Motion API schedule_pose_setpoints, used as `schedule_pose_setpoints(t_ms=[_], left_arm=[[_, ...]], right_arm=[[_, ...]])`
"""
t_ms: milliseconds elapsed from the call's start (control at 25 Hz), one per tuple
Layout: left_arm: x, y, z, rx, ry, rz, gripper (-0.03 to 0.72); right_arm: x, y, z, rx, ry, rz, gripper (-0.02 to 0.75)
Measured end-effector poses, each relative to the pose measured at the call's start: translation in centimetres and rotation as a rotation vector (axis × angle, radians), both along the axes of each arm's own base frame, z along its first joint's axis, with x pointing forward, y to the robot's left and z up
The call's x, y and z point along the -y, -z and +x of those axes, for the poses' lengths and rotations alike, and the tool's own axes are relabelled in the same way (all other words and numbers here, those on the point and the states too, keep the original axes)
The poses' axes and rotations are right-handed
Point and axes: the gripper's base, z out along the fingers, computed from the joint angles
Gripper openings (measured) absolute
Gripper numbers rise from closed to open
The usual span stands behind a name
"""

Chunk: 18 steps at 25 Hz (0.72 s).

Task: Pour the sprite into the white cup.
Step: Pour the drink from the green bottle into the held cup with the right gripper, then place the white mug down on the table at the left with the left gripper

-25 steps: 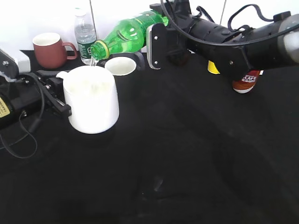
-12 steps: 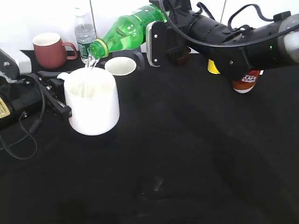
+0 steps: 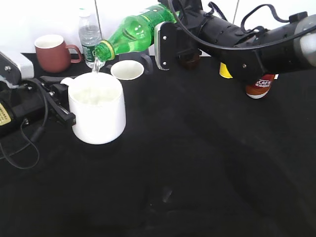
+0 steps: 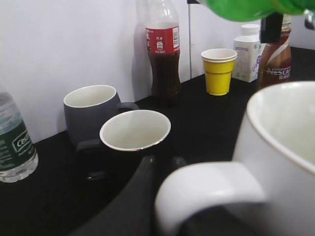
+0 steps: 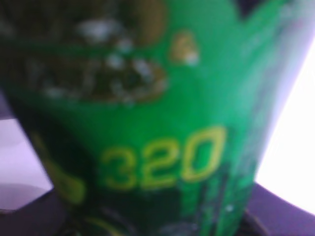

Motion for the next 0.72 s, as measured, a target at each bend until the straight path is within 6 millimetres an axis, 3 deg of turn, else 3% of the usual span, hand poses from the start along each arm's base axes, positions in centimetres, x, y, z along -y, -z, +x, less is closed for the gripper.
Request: schedule_pose_setpoints(t_ms=[200,400,480,640,720], left_arm=[[-0.1,0.0,0.1,-0.001,-0.017,-0.003,0.065],[-0.5,0.0,0.4,-0.008,-0.068,-0.019,0.065],[-0.6,0.0,0.5,-0.010,-0.090,-0.027,0.065],[-1.9,-0.2,1.3,-0.010,-0.262,-0.072,0.065],[-3.2,-0.2,1.9,0.005,-0.398,-0.072,0.065]], right_arm=[[0.0,0.0,0.0,-0.010,-0.001,0.013,0.377],[0.0,0.5,0.0,-0.190,0.001,0.185,0.377],[0.0,0.5,0.0,-0.287,-0.002,0.326,0.377],[0.0,0.5,0.0,-0.628,-0.007,0.810,0.377],[0.1,0.8,0.1,-0.725,0.013,0.907,0.377]])
